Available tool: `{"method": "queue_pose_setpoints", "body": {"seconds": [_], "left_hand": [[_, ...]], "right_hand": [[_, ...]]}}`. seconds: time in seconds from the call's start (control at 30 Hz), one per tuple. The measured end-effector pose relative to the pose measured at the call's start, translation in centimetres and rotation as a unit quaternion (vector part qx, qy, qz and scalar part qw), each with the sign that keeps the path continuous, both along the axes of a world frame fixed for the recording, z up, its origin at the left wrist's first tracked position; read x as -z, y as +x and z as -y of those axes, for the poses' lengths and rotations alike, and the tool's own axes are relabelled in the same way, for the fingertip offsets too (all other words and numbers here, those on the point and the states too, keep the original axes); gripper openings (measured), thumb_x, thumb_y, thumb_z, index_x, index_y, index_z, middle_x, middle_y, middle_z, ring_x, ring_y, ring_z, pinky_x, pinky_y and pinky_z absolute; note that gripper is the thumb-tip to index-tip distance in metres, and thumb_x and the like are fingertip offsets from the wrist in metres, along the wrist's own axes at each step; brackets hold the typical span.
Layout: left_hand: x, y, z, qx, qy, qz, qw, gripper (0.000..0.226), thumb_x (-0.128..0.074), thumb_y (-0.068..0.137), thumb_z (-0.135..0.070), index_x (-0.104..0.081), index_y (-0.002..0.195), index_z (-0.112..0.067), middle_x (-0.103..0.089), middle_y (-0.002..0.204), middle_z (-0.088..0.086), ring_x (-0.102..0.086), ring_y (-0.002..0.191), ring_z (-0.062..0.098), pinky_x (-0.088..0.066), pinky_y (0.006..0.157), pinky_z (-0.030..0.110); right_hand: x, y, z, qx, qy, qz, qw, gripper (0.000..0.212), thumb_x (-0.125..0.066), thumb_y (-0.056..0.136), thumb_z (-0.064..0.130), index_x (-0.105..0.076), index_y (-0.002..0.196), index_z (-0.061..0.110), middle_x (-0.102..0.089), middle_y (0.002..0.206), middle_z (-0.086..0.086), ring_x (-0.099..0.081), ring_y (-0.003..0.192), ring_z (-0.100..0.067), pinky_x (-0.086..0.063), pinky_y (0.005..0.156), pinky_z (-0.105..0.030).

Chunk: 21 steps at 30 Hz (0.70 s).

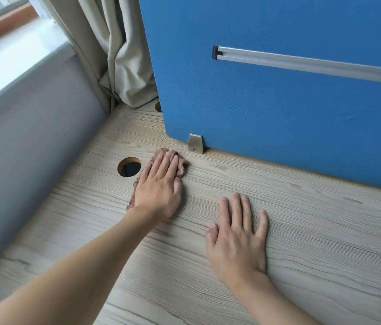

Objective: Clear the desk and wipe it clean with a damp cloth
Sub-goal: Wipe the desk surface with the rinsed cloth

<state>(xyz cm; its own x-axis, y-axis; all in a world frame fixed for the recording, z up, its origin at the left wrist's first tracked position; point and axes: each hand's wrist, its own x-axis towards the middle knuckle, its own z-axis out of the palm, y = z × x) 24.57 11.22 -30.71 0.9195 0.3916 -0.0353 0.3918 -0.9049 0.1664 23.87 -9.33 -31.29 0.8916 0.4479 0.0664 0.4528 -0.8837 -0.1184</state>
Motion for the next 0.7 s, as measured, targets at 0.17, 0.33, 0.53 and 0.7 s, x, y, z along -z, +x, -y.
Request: {"method": "queue_pose_setpoints", "body": {"seconds": [0.17,0.33,0.53,0.7], "left_hand": [[0.4,1.6,-3.2,-0.089,-0.008,0.013,0.996,0.062,-0.019,0.100,-0.040,-0.010,0.160,-0.026,-0.001,0.167,-0.007,0.004,0.153,0.010,0.001,0.124,0.037],[0.2,1.6,-3.0,-0.080,0.004,0.012,0.997,0.069,-0.011,0.093,-0.042,-0.011,0.160,-0.021,-0.003,0.167,-0.004,0.004,0.153,0.012,0.000,0.124,0.039],[0.2,-1.6,-3.3,0.013,0.018,-0.001,1.000,0.075,0.001,0.089,-0.046,-0.010,0.160,-0.023,-0.002,0.167,-0.005,0.007,0.153,0.012,0.001,0.124,0.040],[0.0,1.3,-5.5,-0.071,-0.013,-0.008,0.997,0.063,-0.014,0.100,-0.041,-0.006,0.160,-0.024,0.003,0.167,-0.008,0.010,0.152,0.010,0.002,0.124,0.043]], "right_hand": [[0.3,0.1,0.2,-0.003,-0.002,0.026,1.000,0.066,-0.033,0.090,0.039,-0.053,0.143,0.006,-0.042,0.154,-0.019,-0.037,0.145,-0.034,-0.023,0.113,-0.068],[-0.2,-2.7,-3.2,-0.096,0.015,0.000,0.995,0.066,-0.036,0.092,0.044,-0.047,0.148,0.012,-0.038,0.157,-0.018,-0.032,0.148,-0.033,-0.024,0.115,-0.065],[0.3,-3.3,-4.4,-0.087,-0.018,-0.003,0.996,0.067,-0.039,0.089,0.047,-0.052,0.146,0.014,-0.036,0.157,-0.020,-0.031,0.148,-0.034,-0.018,0.116,-0.067],[0.2,-3.4,-4.4,-0.091,-0.018,-0.001,0.996,0.067,-0.042,0.088,0.046,-0.052,0.146,0.015,-0.037,0.157,-0.020,-0.031,0.148,-0.034,-0.019,0.115,-0.067]]}}
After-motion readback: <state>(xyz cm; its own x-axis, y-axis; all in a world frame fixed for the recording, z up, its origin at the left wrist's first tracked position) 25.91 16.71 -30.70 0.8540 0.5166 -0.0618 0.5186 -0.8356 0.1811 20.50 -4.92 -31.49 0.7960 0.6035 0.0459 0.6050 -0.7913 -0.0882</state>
